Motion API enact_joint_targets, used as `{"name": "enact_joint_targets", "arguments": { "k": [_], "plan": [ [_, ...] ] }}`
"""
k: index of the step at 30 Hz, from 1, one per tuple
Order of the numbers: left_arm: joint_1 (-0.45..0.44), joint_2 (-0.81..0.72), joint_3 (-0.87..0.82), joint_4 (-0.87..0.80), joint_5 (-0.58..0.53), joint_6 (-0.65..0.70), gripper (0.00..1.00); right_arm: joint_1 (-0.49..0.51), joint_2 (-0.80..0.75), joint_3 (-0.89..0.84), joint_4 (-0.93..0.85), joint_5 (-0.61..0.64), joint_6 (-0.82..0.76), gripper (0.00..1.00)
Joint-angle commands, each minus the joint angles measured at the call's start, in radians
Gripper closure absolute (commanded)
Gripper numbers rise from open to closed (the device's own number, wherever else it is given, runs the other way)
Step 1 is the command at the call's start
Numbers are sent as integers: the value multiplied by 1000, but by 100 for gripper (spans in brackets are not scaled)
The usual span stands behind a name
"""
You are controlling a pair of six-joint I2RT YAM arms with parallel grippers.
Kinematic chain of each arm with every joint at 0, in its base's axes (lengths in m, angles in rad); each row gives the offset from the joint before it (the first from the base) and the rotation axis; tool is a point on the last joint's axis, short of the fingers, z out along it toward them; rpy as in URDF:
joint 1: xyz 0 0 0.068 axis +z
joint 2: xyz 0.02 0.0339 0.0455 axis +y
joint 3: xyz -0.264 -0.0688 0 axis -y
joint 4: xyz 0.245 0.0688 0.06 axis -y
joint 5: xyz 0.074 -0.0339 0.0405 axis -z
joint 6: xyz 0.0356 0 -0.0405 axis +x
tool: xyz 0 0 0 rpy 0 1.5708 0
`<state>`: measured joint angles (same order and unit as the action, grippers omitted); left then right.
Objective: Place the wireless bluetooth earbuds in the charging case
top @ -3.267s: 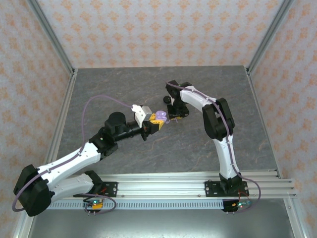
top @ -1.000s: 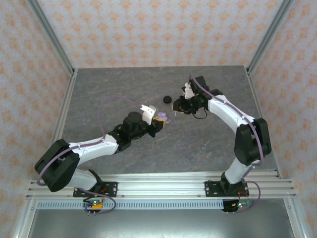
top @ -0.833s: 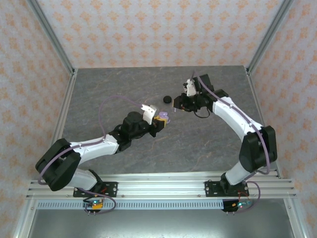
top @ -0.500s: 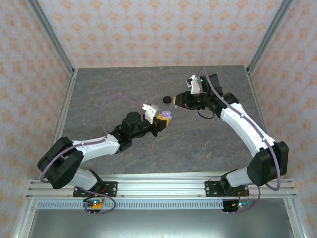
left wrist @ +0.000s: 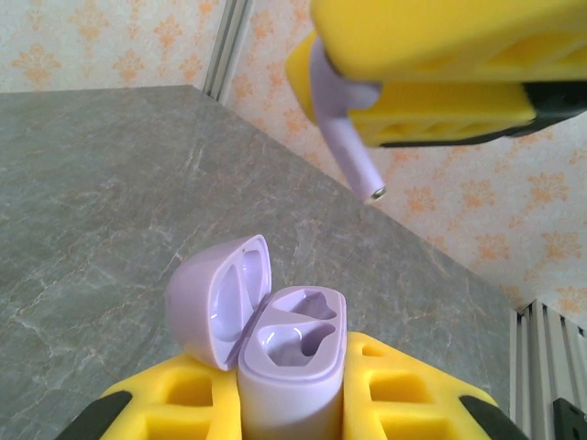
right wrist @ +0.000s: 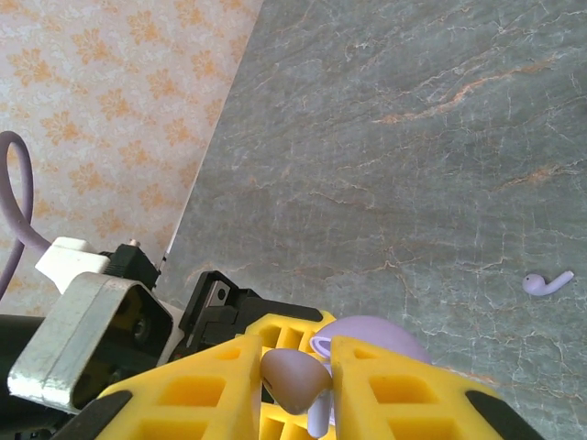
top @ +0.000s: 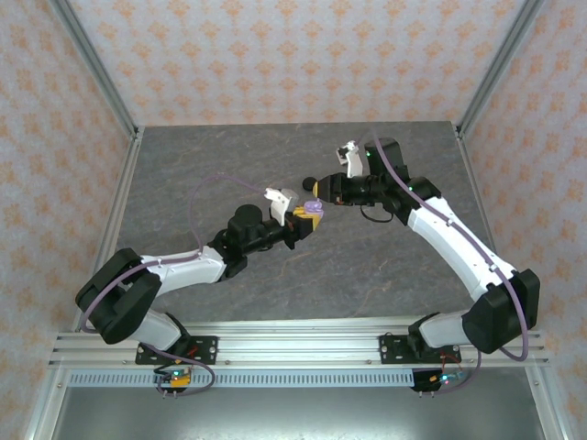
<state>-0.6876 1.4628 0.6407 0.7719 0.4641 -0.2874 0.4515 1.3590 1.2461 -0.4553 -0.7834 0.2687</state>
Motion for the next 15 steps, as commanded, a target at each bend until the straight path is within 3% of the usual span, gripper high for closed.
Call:
{"name": "enact_joint_targets", "arguments": {
  "k": [1,15],
  "plan": [
    [-1,-2,28,65,-8,-26,87,9,-5,-17,49,16,-13,75],
    [-3,-13,39,93,-13,-81,87,15,-3,-31,62,21,-7,75]
  ]
}}
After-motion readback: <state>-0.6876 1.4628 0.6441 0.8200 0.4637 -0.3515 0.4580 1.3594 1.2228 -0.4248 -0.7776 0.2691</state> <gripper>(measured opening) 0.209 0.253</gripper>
